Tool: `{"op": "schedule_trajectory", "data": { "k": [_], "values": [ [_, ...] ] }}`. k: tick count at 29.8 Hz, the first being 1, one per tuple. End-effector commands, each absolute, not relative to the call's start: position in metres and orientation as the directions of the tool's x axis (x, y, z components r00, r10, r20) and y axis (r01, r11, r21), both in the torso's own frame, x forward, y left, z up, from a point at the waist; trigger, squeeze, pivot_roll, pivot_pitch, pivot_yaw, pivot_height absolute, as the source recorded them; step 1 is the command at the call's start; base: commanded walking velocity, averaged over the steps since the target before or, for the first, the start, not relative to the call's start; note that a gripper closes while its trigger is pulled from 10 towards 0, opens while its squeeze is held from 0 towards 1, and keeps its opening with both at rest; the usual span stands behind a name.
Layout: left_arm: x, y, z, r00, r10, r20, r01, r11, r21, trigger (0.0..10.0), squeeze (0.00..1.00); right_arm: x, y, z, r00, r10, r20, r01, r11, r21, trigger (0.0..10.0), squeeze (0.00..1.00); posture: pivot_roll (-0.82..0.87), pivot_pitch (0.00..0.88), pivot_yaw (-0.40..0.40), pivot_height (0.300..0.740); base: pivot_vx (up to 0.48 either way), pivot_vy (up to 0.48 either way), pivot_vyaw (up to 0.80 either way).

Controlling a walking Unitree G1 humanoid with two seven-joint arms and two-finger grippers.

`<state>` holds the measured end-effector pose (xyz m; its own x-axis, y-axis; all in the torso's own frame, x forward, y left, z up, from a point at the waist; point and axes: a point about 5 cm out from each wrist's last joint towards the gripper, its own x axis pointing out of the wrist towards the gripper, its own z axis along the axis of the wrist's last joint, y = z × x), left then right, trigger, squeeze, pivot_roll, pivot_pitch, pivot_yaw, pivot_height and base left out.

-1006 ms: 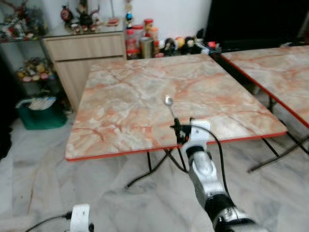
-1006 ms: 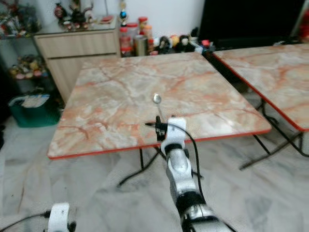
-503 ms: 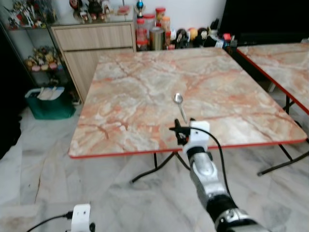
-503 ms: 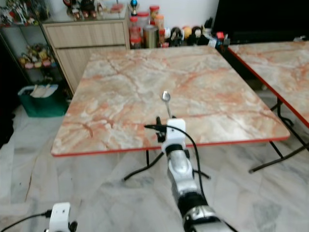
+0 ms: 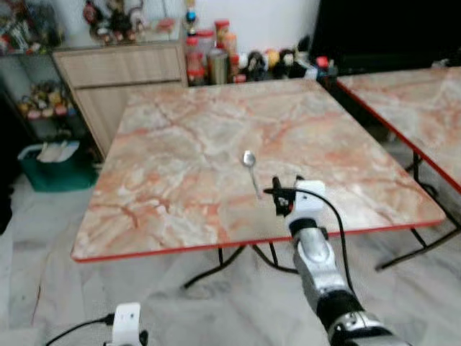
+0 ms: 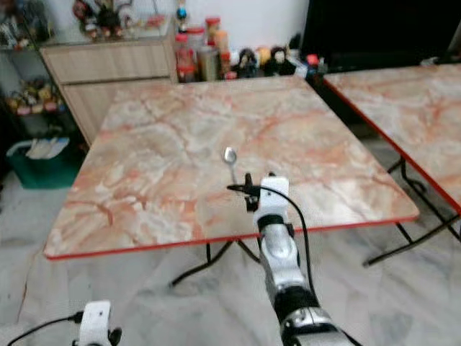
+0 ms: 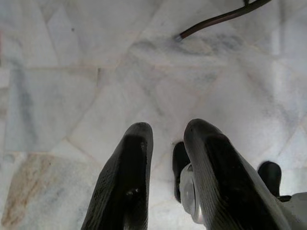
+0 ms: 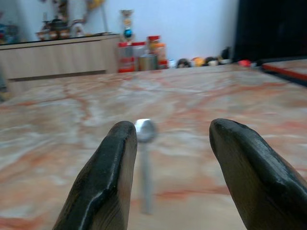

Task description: Setting the table

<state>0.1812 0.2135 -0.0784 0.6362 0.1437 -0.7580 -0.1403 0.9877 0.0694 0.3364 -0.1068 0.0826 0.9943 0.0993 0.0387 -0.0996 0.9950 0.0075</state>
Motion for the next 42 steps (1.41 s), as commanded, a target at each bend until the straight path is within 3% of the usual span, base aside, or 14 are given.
{"op": "schedule_trajectory", "data": {
  "k": [1, 11, 42],
  "values": [
    [0.1814, 0.2175, -0.0776, 0.635, 0.158, -0.756, -0.148, 0.986, 0.081, 10.0, 0.0, 0.3391, -0.1036, 0.0877, 0.992, 0.115, 0.054, -0.115, 0.993, 0.003, 10.0, 0.0, 0.01, 0.0, 0.006, 0.74, 0.27, 0.0, 0.0],
    [0.1804, 0.2177, -0.078, 0.633, 0.159, -0.758, -0.149, 0.985, 0.082, 10.0, 0.0, 0.3385, -0.1027, 0.0883, 0.99, 0.127, 0.062, -0.126, 0.992, -0.012, 10.0, 0.0, 0.01, 0.0, 0.007, 0.74, 0.27, 0.0, 0.38],
    [0.1796, 0.2203, -0.0779, 0.631, 0.164, -0.758, -0.145, 0.985, 0.092, 10.0, 0.0, 0.3373, -0.1054, 0.0835, 0.995, 0.098, 0.034, -0.099, 0.995, 0.006, 10.0, 0.0, 0.01, 0.0, 0.01, 0.74, 0.27, 0.0, 0.0]
  ]
}}
